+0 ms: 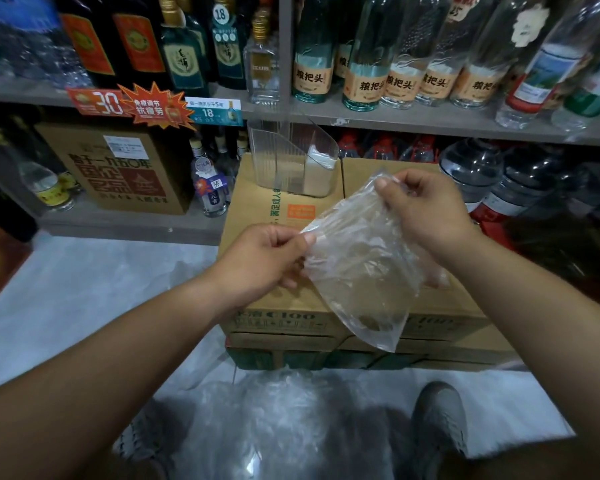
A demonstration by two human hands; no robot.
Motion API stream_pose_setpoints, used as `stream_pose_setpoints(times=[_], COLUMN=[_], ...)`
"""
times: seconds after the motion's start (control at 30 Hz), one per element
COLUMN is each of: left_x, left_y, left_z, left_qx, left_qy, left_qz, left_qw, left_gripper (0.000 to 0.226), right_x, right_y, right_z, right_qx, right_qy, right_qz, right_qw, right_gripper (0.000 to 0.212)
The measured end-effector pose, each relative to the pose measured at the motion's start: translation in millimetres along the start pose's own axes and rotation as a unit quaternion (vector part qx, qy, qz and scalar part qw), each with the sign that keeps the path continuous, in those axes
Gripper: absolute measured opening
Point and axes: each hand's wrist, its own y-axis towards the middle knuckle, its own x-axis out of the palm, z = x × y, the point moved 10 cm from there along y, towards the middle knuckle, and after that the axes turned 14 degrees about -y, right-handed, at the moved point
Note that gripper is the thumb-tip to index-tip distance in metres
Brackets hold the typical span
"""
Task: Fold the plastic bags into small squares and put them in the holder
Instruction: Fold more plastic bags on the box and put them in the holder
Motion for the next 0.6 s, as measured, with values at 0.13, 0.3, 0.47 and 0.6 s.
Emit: stream_pose_setpoints(times=[0.13,0.3,0.47,0.6], left_x=[4.0,-4.9,-45.0,-62.0], left_y=[1.5,6.2,13.2,13.6], left_z=[-9.0,-17.5,-20.3,-30.8], left_qx=[-0.038,-0.069,-0.067,-0.067], left_qy=[-0.068,-0.058,-0.119,-0.121], left_qz=[-0.014,0.007,0.115,0.152], left_qw=[0.997,0.996,0.984,0.979], left_gripper=[0.026,0.010,0.011,0.027], right_x=[10.6,18.2,-20.6,17.9], right_y=[5.1,6.6,0.0,-34.0], right_z=[-11.2,-16.4,-11.1,11.5], right_qx=[-0.053,-0.068,-0.048,-0.014], right_qy=[-0.041,-0.075,-0.107,-0.130], right_qz=[-0.019,-0.057,0.017,-0.262], right_qw=[0.998,0.993,0.993,0.956], right_gripper=[0.028,0.031,0.018,0.010])
